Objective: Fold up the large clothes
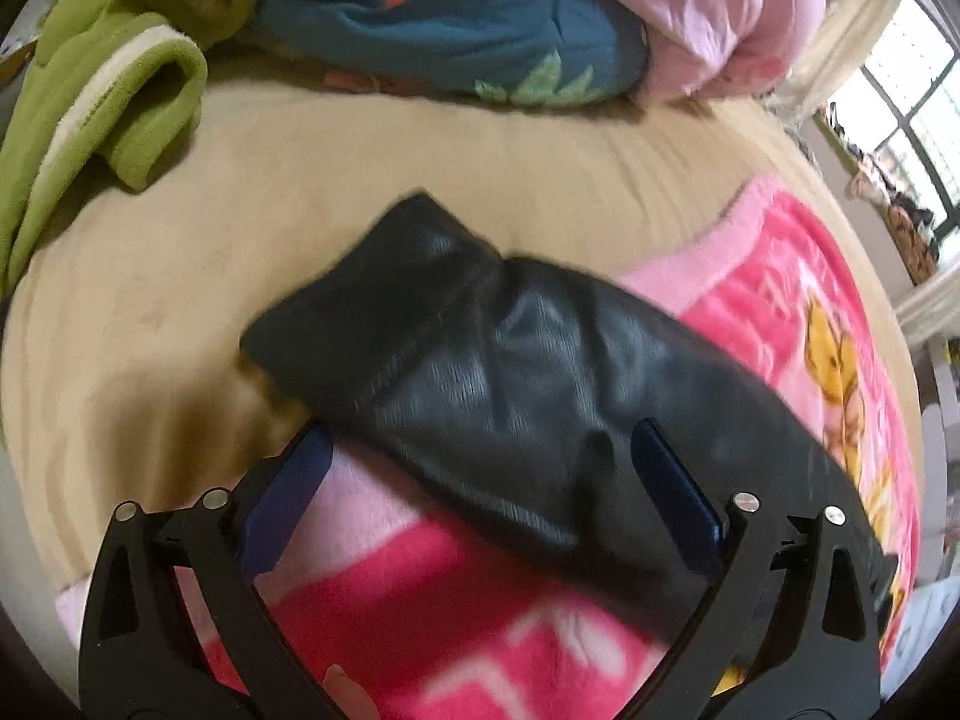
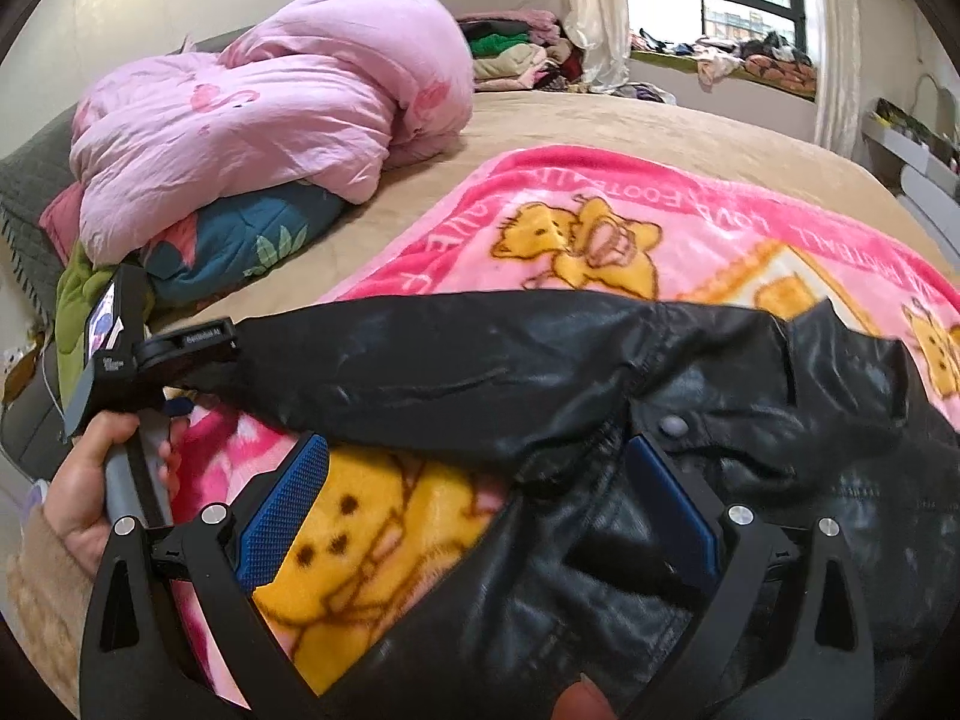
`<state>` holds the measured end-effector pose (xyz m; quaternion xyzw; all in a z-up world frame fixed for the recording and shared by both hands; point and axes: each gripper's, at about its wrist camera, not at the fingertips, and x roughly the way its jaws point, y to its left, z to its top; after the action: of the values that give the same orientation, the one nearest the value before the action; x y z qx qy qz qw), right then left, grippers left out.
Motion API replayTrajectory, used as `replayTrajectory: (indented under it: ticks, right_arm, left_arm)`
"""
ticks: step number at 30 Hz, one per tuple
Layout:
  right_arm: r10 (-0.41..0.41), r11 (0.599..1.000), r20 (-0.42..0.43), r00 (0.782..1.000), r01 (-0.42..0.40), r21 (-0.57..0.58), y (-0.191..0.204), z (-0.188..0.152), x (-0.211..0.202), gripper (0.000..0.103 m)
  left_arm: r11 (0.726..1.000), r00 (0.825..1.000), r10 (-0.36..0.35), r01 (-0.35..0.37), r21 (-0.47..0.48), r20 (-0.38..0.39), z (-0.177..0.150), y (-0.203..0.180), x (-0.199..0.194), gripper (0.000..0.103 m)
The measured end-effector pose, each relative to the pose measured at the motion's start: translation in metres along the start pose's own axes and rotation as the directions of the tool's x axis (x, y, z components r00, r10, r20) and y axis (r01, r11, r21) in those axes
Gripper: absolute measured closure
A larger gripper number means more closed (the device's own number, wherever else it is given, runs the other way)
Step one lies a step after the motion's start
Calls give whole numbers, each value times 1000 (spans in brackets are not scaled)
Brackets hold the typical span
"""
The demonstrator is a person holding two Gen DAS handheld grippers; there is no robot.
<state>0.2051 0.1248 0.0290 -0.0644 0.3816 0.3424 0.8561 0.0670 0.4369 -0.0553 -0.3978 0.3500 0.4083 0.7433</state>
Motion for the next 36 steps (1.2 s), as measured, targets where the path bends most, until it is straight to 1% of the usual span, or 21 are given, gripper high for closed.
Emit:
replayTrajectory:
  ticks: [1, 3, 4, 5, 6, 7, 9, 12, 15, 18, 19, 21, 23, 25, 27, 28, 29, 30, 32, 34, 36]
  right_arm:
    - [-2, 1000, 1, 1000, 2, 11, -4, -3, -2, 4]
    - [-13, 999, 2, 1000, 13, 37, -14, -9, -7, 4]
    - [-22, 998, 0, 1000, 22, 51, -19, -12, -8, 4]
    - [-34, 997, -1, 999, 34, 73, -27, -17, -11, 5]
    - [-41, 995, -1, 999, 41, 86, -31, -19, -12, 5]
    - [-51, 993, -1, 999, 51, 109, -39, -22, -14, 5]
    - [-56, 988, 5, 998, 55, 142, -52, -28, -20, 5]
    - [-75, 981, 13, 997, 71, 180, -68, -36, -31, 4]
    - [-98, 972, 15, 995, 92, 215, -83, -45, -41, 4]
    - [-106, 964, 21, 994, 97, 247, -97, -52, -52, 4]
    - [-105, 962, 25, 994, 95, 255, -100, -55, -55, 5]
    - [-116, 959, 33, 993, 104, 264, -106, -59, -64, 5]
    - [-129, 957, 41, 991, 114, 268, -111, -63, -73, 4]
    - [-141, 954, 49, 989, 122, 274, -115, -66, -80, 4]
    - [-152, 949, 54, 987, 131, 288, -122, -70, -87, 4]
    - [-156, 946, 55, 986, 133, 295, -124, -72, -90, 4]
    - [-158, 943, 59, 986, 133, 304, -127, -74, -94, 5]
    - [-160, 941, 63, 985, 133, 311, -131, -77, -97, 4]
    - [-167, 936, 69, 984, 136, 324, -135, -81, -104, 4]
    - [-174, 933, 74, 982, 141, 332, -139, -84, -110, 5]
    - [-182, 927, 80, 980, 144, 346, -146, -88, -117, 4]
  left_arm:
    - [1000, 1000, -3, 3, -3, 10, 3, 0, 3, 27]
    - [1000, 1000, -16, 16, -20, 14, 7, 3, 9, 45]
    - [999, 1000, -24, 24, -23, 14, 8, 5, 10, 48]
    - [999, 999, -36, 36, -27, 18, 9, 7, 9, 55]
    - [999, 999, -43, 44, -32, 27, 10, 7, 8, 68]
    - [997, 997, -61, 63, -46, 45, 12, 10, 3, 73]
    - [992, 991, -101, 107, -64, 83, 15, 13, -7, 87]
    - [981, 975, -177, 186, -62, 133, 18, 11, -27, 96]
    - [974, 963, -214, 224, -42, 164, 20, 3, -43, 98]
    - [959, 936, -275, 282, 0, 218, 20, -10, -72, 99]
    - [953, 924, -298, 303, 19, 239, 19, -16, -85, 99]
    - [945, 904, -325, 319, 64, 277, 16, -28, -108, 100]
    - [933, 879, -359, 340, 116, 314, 8, -42, -134, 100]
    - [916, 852, -401, 371, 154, 336, 0, -54, -153, 100]
    - [897, 829, -440, 396, 195, 344, -9, -69, -167, 101]
    - [891, 822, -453, 403, 209, 344, -12, -73, -172, 101]
    - [874, 807, -483, 425, 234, 339, -17, -83, -180, 101]
    - [863, 798, -503, 438, 253, 332, -21, -90, -184, 101]
    - [828, 771, -552, 464, 314, 317, -31, -109, -197, 101]
    - [777, 730, -614, 491, 395, 299, -48, -130, -217, 101]
    - [735, 700, -656, 510, 447, 281, -61, -146, -232, 101]
